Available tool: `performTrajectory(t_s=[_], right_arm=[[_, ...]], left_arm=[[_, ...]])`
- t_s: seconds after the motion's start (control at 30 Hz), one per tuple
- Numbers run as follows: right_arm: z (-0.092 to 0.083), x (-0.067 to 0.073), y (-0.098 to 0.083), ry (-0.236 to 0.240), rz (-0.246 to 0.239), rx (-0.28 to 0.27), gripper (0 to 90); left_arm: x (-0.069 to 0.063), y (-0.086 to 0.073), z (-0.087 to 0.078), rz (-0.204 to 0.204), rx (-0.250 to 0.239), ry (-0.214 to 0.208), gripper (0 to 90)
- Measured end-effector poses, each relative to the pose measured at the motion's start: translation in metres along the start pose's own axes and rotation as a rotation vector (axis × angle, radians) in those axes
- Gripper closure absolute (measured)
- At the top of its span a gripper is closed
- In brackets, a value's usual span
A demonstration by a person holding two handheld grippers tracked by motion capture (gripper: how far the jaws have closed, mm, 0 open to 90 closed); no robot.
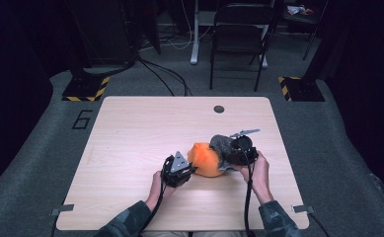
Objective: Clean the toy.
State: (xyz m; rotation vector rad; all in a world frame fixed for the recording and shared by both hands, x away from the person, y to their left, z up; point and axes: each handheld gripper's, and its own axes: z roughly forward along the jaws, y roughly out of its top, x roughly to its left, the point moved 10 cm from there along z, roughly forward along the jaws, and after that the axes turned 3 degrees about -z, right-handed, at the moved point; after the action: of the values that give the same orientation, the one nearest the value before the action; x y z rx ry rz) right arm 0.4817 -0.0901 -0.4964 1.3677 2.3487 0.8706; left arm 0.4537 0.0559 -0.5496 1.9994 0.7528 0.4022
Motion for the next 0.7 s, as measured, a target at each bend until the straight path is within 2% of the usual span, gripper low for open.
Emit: performTrajectory(t_s=[0.07,0.23,0.27,0.43,0.5,0.57,0.63,0.7], right_arm=[[-0.005,0.002,0.004,-0.017,0.0,-0.015,71.7],[-0.021,0.013,0.015,-0.001,-0.009,-0.06,71.7],[-0.025,0.016,0.018,0.005,-0.026,-0.077,71.7],[-0.035,0.043,0.028,0.02,-0.076,-0.111,71.6],[-0.032,0.055,0.028,0.022,-0.105,-0.107,71.6],[-0.022,0.059,0.025,-0.01,-0.144,-0.084,71.6],[-0.013,0.058,0.021,-0.048,-0.16,-0.069,71.6],[-0.011,0.054,0.02,-0.053,-0.156,-0.064,71.6]], left_arm=[[0.0,0.002,-0.002,-0.016,-0.007,-0.007,80.6],[-0.005,0.008,-0.006,-0.042,-0.009,-0.038,80.7],[-0.007,0.009,-0.006,-0.055,-0.013,-0.042,80.7],[-0.014,0.012,-0.008,-0.062,-0.011,-0.063,80.6],[-0.016,0.013,-0.008,-0.048,-0.008,-0.068,80.6],[-0.017,0.012,-0.008,-0.045,-0.004,-0.07,80.6],[-0.016,0.01,-0.007,-0.052,0.0,-0.074,80.5],[-0.015,0.01,-0.006,-0.056,0.002,-0.077,80.5]])
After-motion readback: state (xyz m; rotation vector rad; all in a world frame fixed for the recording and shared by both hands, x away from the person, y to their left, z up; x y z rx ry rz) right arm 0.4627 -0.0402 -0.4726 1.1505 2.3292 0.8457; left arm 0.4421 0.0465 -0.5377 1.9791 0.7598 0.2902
